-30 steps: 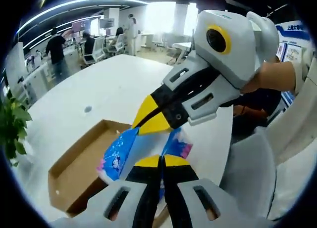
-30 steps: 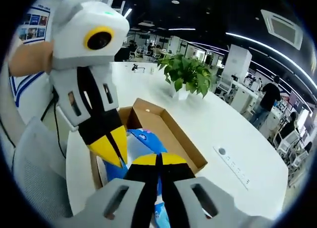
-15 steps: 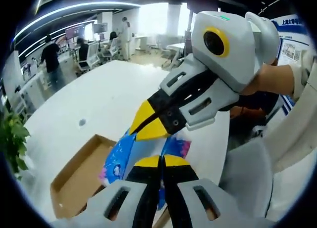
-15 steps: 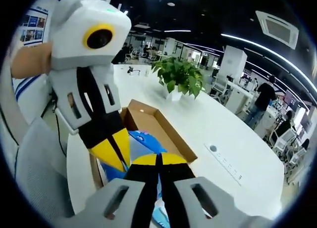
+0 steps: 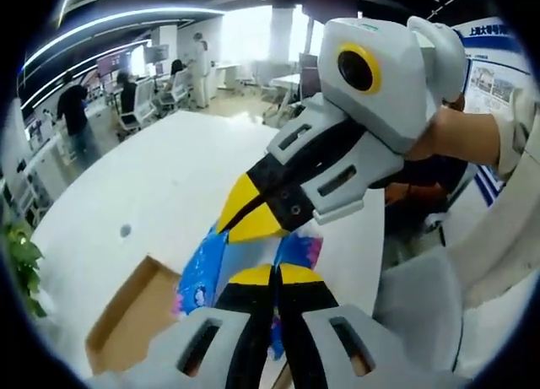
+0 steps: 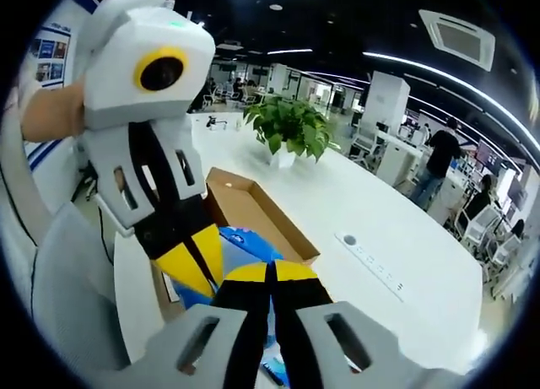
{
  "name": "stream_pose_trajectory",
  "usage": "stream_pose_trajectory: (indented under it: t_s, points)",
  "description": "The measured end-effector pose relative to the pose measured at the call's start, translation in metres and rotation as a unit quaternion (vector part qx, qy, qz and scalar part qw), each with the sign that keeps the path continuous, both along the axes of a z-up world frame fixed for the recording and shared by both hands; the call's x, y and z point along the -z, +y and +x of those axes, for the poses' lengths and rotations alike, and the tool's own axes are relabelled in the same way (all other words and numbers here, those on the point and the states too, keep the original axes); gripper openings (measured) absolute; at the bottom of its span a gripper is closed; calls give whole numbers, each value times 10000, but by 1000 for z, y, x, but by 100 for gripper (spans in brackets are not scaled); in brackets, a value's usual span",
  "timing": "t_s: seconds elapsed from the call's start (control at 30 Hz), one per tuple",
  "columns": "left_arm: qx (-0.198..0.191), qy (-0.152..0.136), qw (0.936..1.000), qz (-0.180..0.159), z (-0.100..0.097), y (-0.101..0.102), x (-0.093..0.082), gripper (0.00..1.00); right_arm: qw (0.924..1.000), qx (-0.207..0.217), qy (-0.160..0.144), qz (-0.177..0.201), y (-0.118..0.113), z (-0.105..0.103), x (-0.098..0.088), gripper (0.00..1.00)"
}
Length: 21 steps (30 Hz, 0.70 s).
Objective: Operate the shoe box by opening the lid, removing the specified soft item, and placing it in the target area until the item is outside and the box remains undamaged.
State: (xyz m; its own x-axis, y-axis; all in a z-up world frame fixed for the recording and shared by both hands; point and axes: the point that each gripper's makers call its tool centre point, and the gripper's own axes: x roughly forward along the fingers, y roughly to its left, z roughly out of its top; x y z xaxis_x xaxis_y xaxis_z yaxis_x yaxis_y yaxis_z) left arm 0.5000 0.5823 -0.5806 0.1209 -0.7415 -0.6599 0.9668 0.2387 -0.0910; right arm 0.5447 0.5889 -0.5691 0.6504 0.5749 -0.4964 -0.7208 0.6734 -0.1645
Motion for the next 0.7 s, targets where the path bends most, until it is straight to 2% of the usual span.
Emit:
stream_pose_trajectory:
  t_s: [0.7]
  points:
    - [380,106,9992,-115,-1,-61,7,0,9984,326,242,382,-64,1,7,0]
